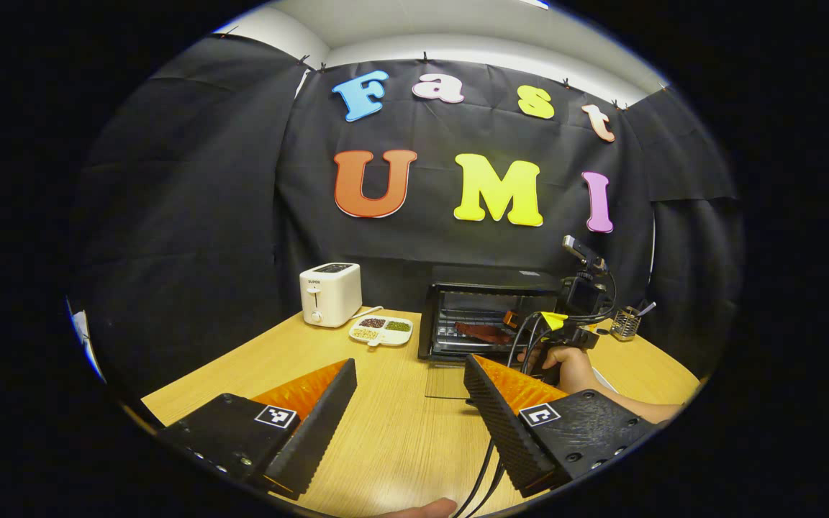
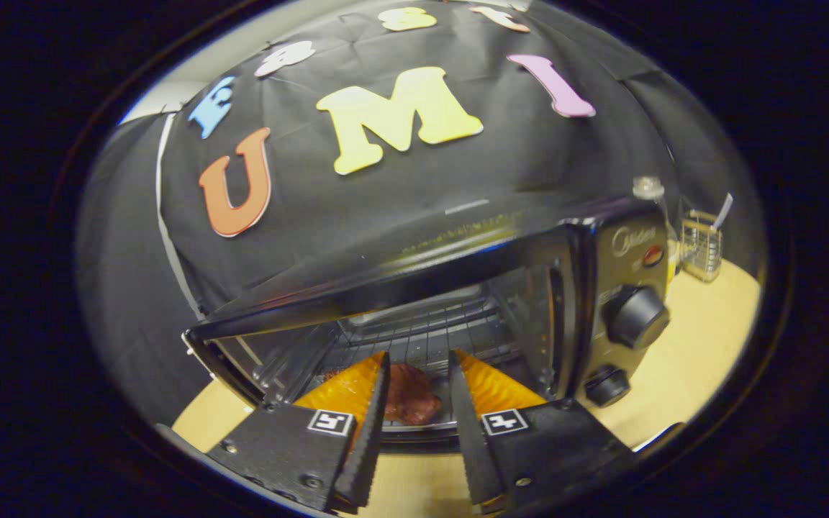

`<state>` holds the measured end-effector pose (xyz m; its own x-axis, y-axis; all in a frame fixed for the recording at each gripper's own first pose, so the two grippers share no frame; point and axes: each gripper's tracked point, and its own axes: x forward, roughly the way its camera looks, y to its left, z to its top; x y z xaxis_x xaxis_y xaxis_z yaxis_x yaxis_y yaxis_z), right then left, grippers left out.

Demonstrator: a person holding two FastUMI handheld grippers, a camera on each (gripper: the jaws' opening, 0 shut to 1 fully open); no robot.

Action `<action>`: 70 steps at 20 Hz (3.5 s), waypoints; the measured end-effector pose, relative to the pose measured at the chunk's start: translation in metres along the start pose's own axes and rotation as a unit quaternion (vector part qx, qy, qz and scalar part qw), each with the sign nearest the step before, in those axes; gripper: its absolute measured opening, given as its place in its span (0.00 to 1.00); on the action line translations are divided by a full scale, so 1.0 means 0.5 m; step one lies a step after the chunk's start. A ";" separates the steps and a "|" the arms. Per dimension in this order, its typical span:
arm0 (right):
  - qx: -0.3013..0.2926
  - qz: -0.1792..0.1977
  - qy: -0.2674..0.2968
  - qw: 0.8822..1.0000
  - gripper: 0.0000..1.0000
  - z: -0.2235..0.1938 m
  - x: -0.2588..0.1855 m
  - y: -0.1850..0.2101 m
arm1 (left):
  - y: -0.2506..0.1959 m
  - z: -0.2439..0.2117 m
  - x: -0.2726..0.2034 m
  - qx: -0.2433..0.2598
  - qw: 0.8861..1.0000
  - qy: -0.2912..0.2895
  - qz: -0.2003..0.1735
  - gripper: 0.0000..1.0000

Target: Open the electric oven with the left hand, put the food in, and close the electric oven.

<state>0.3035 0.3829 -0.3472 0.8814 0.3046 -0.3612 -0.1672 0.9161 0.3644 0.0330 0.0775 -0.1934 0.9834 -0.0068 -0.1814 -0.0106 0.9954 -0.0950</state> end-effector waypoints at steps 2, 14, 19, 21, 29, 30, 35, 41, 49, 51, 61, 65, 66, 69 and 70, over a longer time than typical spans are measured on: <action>-0.010 0.010 0.007 1.000 0.66 -0.003 -0.040 0.001 | -0.004 -0.001 -0.005 -0.001 1.000 -0.001 -0.002 0.96; -0.069 0.039 -0.030 0.996 0.97 0.092 -0.367 -0.017 | -0.065 -0.021 -0.016 0.001 1.000 0.018 -0.022 0.96; -0.117 0.020 -0.104 0.987 0.99 0.222 -0.543 -0.070 | -0.111 -0.068 0.029 0.015 0.998 0.045 -0.036 0.96; -0.124 0.013 -0.128 0.984 0.99 0.268 -0.614 -0.087 | -0.130 -0.092 0.052 0.023 0.997 0.062 -0.041 0.96; -0.126 -0.038 -0.176 0.976 0.99 0.379 -0.765 -0.197 | -0.226 -0.212 0.122 0.044 0.987 0.133 -0.073 0.96; -0.131 -0.044 -0.181 0.974 0.99 0.388 -0.775 -0.206 | -0.234 -0.227 0.130 0.050 0.986 0.141 -0.076 0.96; -0.129 -0.034 -0.198 0.971 0.99 0.398 -0.796 -0.227 | -0.275 -0.295 0.168 0.049 0.977 0.187 -0.092 0.97; -0.130 -0.055 -0.171 0.975 0.99 0.366 -0.767 -0.317 | -0.280 -0.339 0.243 0.078 0.967 0.229 -0.076 0.96; -0.118 -0.068 -0.147 0.980 0.99 0.341 -0.743 -0.366 | -0.280 -0.350 0.240 0.079 0.960 0.260 -0.070 0.95; -0.121 -0.069 -0.144 0.980 0.99 0.338 -0.749 -0.366 | -0.279 -0.346 0.240 0.077 0.960 0.258 -0.070 0.95; -0.133 -0.070 -0.171 0.974 0.99 0.366 -0.825 -0.332 | -0.289 -0.273 0.238 0.071 0.973 0.211 -0.068 0.95; -0.135 -0.070 -0.173 0.973 0.99 0.372 -0.838 -0.320 | -0.295 -0.205 0.254 0.067 0.980 0.172 -0.069 0.96; -0.137 -0.069 -0.172 0.973 0.99 0.371 -0.840 -0.316 | -0.295 -0.190 0.256 0.066 0.982 0.163 -0.069 0.96; -0.131 -0.064 -0.171 0.974 0.99 0.370 -0.843 -0.309 | -0.299 -0.152 0.272 0.060 0.985 0.148 -0.071 0.95; -0.130 -0.070 -0.172 0.974 0.99 0.373 -0.844 -0.315 | -0.302 -0.142 0.272 0.055 0.985 0.147 -0.070 0.95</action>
<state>0.0402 0.0614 -0.0921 0.9921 0.1074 -0.0655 -0.1016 0.9911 0.0858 0.1554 -0.0806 -0.2732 0.8788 -0.1568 -0.4507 0.1577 0.9868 -0.0360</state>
